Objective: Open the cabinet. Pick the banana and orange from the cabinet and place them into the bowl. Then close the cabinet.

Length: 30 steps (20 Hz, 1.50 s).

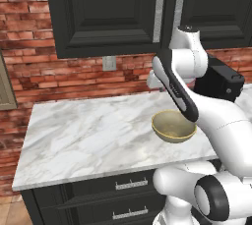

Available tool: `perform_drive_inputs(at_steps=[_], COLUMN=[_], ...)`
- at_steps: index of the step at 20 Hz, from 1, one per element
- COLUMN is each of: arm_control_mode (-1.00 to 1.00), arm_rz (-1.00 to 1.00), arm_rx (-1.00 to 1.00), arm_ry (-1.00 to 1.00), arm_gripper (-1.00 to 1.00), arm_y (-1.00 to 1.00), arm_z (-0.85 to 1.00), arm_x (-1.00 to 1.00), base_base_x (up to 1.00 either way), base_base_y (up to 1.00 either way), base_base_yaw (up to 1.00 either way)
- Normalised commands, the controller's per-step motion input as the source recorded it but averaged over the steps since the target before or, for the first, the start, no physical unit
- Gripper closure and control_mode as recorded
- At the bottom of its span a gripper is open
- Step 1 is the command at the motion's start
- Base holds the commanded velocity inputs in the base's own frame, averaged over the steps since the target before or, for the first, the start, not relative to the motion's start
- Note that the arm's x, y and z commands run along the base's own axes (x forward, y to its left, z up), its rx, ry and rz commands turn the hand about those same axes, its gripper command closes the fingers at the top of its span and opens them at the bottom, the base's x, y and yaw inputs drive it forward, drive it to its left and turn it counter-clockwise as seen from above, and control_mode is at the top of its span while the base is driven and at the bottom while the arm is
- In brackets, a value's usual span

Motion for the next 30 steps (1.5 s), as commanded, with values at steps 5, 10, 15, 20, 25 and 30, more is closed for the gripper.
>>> perform_drive_inputs(at_steps=[5, 10, 15, 20, 25, 30], arm_control_mode=[-1.00, -1.00, -1.00, -1.00, -1.00, -1.00], arm_rz=[0.00, 0.00, 0.00, 0.00, 0.00, 0.00], arm_rx=[0.00, 0.00, 0.00, 0.00, 0.03, 0.06], arm_ry=[-0.09, -0.57, -0.76, -0.81, -0.74, -0.53], arm_gripper=[-1.00, -1.00, -1.00, -1.00, -1.00, -1.00], arm_y=[0.00, -0.01, -0.04, -0.13, -0.20, -0.20], arm_z=[0.03, 0.39, 0.56, 0.65, 0.66, 0.59], arm_x=[0.03, -0.40, -0.81, -0.83, -0.72, -0.42], base_base_x=[0.00, 0.00, 0.00, 0.00, 0.00, 0.00], base_base_y=[0.00, 0.00, 0.00, 0.00, 0.00, 0.00], base_base_yaw=[0.00, 0.00, 0.00, 0.00, 0.00, 0.00])
